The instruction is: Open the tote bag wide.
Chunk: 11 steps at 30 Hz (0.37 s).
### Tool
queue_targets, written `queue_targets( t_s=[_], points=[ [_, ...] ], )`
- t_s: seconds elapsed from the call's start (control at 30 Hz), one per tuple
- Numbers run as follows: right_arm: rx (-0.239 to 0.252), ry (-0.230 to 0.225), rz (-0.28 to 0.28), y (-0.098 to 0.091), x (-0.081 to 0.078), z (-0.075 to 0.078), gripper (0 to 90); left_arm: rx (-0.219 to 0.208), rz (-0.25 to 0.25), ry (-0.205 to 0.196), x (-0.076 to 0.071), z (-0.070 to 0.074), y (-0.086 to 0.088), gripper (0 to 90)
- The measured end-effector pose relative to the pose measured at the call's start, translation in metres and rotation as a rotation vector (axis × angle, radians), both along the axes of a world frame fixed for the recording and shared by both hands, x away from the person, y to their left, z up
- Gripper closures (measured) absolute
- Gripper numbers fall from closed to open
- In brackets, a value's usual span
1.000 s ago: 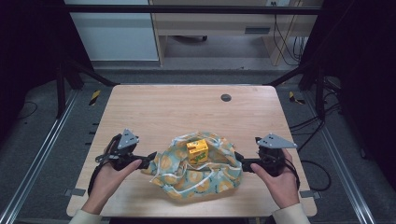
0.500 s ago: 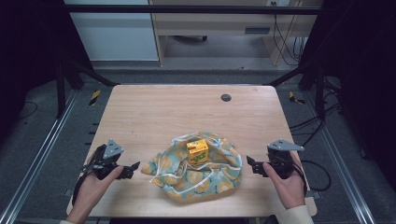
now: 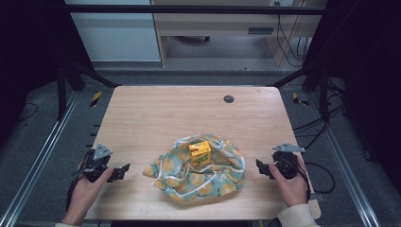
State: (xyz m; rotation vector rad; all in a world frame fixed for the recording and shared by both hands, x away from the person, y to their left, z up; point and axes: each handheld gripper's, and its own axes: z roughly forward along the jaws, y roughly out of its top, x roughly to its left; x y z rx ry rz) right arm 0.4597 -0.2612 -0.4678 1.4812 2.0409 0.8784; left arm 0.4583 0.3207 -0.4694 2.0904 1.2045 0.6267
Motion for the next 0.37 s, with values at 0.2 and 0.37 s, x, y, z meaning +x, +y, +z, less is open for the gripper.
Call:
queue_targets(
  t_s=[0.2,0.37],
  points=[
    [-0.049,-0.047,-0.068,0.005,0.008,-0.008,10.9,-0.013,0.052,-0.024,-0.002,-0.006,0.01,6.3],
    [-0.052,-0.077,-0.047,0.007,-0.002,-0.013,11.1,-0.031,0.08,-0.039,-0.004,-0.004,0.014,6.6]
  ],
)
